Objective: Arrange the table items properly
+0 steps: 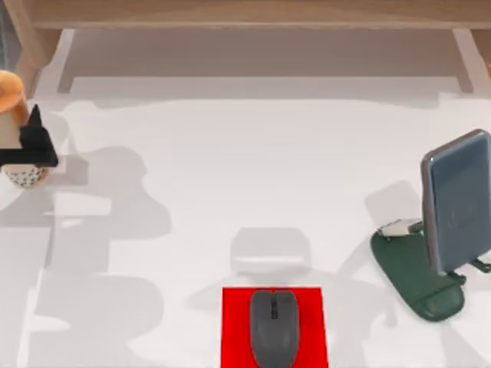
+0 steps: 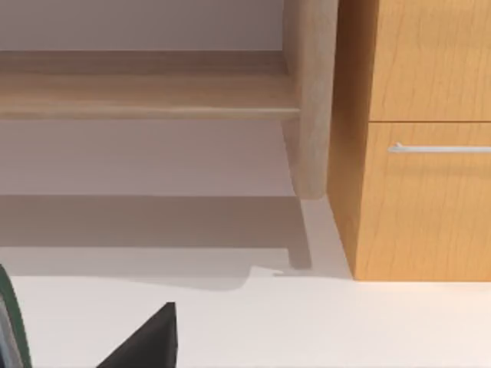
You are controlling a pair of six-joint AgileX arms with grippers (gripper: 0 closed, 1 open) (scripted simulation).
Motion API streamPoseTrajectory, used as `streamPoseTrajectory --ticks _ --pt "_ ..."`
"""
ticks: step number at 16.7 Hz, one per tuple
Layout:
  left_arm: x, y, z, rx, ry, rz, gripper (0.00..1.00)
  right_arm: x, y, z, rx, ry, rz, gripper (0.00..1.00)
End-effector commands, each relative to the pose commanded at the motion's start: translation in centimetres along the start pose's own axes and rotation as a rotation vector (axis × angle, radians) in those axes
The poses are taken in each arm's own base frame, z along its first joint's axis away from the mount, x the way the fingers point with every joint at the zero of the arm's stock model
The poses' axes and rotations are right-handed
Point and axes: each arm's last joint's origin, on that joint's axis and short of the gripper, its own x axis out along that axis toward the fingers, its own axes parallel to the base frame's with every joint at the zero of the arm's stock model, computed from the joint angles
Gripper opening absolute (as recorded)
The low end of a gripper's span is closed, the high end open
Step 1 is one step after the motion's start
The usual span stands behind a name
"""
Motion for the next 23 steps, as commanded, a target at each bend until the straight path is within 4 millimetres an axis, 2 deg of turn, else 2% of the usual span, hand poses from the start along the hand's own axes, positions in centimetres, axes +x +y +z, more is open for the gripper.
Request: streamPoseTrajectory --ticks 2,15,23 --pt "0.00 0.00 0.00 0.000 0.000 0.000 1.00 0.00 0.00 0.00 0.000 0.000 0.000 1.00" --pt "0.00 0.00 0.00 0.000 0.000 0.000 0.02 0.00 0.00 0.00 0.000 0.000 0.000 1.00" --pt "0.00 0.00 0.00 0.000 0.000 0.000 0.00 0.00 0.00 0.00 0.000 0.000 0.000 1.00"
